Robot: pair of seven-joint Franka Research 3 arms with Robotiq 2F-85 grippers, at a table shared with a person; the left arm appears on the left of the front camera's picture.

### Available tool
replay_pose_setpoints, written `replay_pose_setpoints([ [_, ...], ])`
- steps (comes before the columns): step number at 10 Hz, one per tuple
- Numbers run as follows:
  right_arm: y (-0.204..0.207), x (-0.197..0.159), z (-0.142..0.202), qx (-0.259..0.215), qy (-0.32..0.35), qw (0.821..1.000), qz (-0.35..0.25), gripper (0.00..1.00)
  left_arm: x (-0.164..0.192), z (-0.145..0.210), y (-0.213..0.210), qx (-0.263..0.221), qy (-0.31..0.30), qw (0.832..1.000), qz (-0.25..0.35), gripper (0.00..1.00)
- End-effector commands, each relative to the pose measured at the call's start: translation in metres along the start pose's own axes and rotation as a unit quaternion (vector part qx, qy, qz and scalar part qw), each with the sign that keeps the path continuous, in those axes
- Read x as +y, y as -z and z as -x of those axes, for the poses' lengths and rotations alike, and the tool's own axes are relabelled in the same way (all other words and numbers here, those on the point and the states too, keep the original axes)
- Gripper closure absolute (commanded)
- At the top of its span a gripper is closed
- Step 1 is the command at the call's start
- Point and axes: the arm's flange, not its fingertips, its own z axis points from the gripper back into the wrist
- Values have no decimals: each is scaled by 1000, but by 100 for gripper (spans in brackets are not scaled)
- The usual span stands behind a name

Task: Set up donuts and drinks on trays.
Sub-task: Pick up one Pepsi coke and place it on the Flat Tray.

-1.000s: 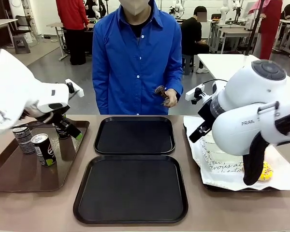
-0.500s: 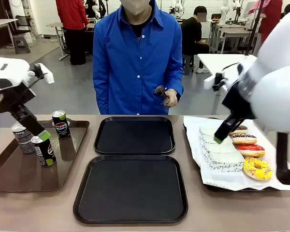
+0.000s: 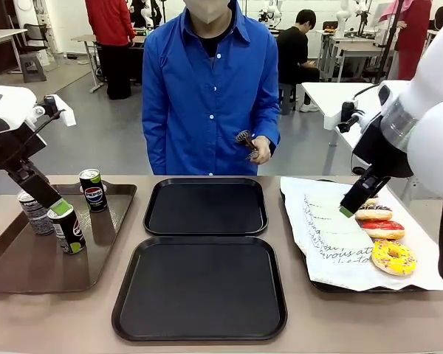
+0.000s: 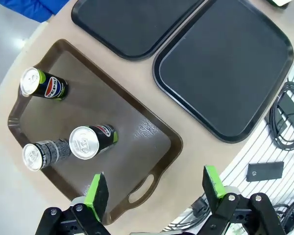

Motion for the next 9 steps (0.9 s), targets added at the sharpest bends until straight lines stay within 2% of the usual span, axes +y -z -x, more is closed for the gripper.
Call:
replay_pose_setpoints([
  [1, -10, -34, 18, -51, 105, 986, -115, 0, 28, 7, -12, -88, -121, 976, 159, 0],
  [2, -4, -70, 36, -98, 156, 957, -225, 0, 55, 22, -22, -151, -192, 936, 254, 0],
  [3, 1, -96, 54, -126, 206, 926, -289, 0, 75, 35, -27, -171, -235, 908, 301, 0],
  [5, 17, -137, 88, -149, 300, 872, -356, 0, 109, 58, -35, -173, -288, 882, 330, 0],
  [6, 24, -151, 103, -154, 322, 851, -385, 0, 127, 71, -39, -168, -312, 873, 336, 0],
  [9, 32, -183, 152, -173, 375, 817, -403, 0, 181, 126, -36, -174, -398, 837, 332, 0],
])
